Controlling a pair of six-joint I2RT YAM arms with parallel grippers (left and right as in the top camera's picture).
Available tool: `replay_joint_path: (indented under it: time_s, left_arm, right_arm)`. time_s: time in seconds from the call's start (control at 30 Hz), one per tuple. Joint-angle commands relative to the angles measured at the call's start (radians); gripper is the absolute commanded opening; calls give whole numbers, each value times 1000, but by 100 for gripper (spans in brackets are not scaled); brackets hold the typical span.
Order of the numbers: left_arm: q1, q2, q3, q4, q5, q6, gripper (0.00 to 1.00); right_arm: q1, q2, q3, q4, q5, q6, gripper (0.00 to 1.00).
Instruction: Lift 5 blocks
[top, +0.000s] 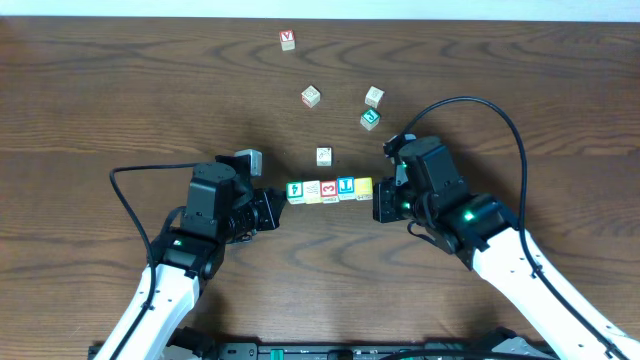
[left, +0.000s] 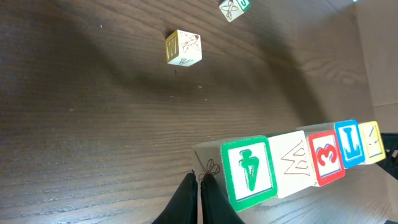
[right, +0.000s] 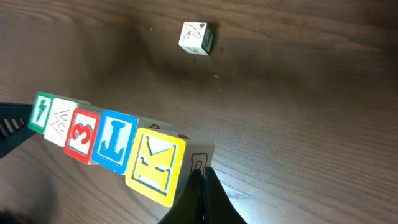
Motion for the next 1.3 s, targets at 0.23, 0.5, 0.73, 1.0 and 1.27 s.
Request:
replay_joint_path:
  time_s: [0.23, 0.5, 0.73, 1.0, 1.27]
  left_arm:
    - [-45, -21, 92, 36, 262, -13, 7]
    - [-45, -21, 99, 36, 262, -16, 8]
    - [-45, -22, 99, 36, 262, -16, 7]
    - [-45, -24, 107, 36, 262, -20, 7]
    - [-45, -27, 119, 36, 262, -20, 7]
  right_arm:
    - [41, -5, 45, 40, -314, 11, 1]
    - [41, -5, 45, 42, -314, 11, 1]
    - [41, -5, 48, 43, -314, 11, 1]
    - [41, -6, 63, 43, -315, 11, 1]
    - [41, -12, 66, 43, -315, 11, 1]
